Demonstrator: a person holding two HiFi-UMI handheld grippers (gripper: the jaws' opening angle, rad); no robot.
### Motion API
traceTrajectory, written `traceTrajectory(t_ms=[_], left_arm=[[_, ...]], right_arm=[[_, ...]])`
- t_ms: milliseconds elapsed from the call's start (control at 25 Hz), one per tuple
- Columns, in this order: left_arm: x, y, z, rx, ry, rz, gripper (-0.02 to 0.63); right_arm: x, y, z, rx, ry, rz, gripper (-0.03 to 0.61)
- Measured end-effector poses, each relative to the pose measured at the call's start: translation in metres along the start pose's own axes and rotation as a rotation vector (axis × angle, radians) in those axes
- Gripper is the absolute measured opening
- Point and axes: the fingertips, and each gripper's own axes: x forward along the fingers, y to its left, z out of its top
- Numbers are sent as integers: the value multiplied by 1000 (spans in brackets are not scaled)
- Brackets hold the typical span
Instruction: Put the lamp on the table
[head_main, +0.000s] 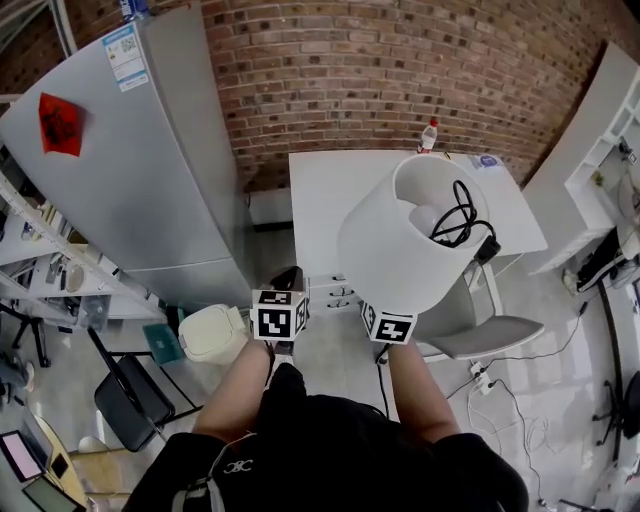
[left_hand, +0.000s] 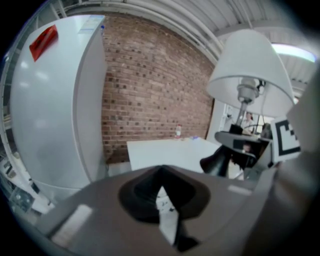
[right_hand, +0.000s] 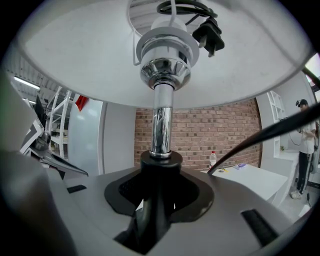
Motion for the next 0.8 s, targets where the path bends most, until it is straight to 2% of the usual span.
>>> traceTrajectory(t_ms=[320, 560, 800], left_arm=[[63, 57, 17, -4, 9, -13, 0], [117, 101, 58, 19, 6, -45, 0], [159, 135, 82, 18, 15, -73, 0]], right_arm=[[85, 24, -2, -10, -9, 32, 117], [156, 23, 13, -19, -9, -7, 117], [210, 20, 18, 5, 2, -39, 117]])
